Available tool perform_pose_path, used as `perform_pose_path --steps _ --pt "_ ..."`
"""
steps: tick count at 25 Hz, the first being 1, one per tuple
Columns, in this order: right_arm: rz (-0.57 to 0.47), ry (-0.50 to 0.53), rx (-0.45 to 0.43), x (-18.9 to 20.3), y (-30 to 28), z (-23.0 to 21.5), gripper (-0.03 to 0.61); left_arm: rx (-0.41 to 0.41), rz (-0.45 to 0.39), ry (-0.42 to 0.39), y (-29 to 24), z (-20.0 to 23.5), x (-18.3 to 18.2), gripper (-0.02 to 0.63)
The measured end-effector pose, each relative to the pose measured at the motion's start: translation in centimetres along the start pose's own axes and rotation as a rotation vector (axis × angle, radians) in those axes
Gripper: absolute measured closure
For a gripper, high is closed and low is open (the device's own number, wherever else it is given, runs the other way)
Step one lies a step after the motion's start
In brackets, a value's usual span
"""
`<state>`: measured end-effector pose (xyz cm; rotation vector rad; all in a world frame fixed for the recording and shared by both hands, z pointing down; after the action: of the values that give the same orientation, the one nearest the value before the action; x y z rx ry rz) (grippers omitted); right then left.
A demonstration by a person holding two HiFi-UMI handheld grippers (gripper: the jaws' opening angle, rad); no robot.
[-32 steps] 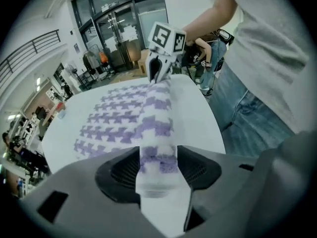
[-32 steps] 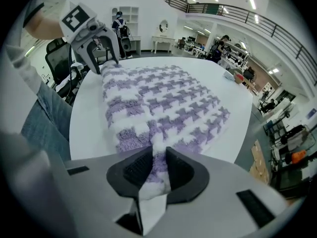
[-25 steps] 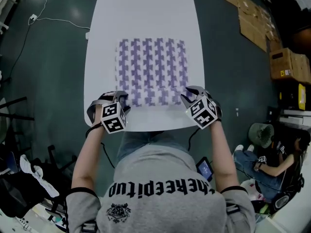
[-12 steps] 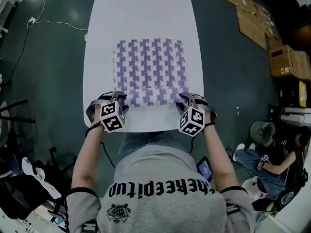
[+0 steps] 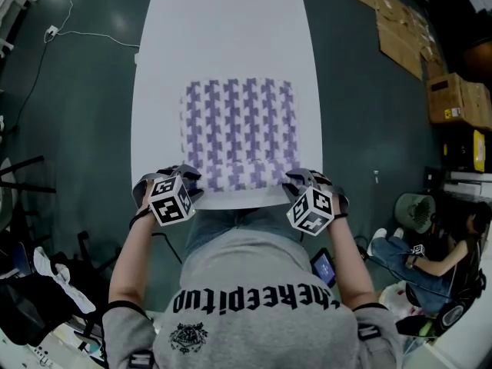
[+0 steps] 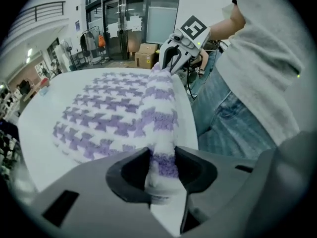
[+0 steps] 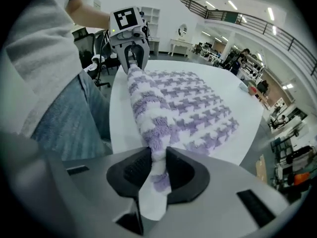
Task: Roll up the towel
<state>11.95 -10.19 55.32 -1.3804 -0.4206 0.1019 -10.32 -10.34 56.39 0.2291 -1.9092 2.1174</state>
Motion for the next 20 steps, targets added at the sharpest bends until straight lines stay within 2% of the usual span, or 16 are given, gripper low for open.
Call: perform_pose_path --steps 7,11,20 --pt "-0.009 -0.067 -0.092 0.1 -1.1 -1.1 0.495 0.083 -0.044 0.032 -0.5 1.2 0.1 0.459" --pt "-0.052 -0.139 -0.118 -0.6 0.0 -2.3 0.488 0.111 -0.104 0.098 0.5 2.1 0.0 0.456" --pt "-0.069 -0.188 -0.060 -1.6 0.2 -4.4 0.480 0.054 -0.141 0.176 2.2 4.8 -0.1 0.456"
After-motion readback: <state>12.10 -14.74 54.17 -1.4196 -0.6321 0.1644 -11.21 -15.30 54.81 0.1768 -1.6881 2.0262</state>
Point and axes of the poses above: the fingertips, and each gripper's own axes: y backward along the fingers, z to its left, x out of its underside, the point moved 2 cm from there along y, backward along the fingers, and after that the axes turned 7 degrees about z, right-handed, at the moved point
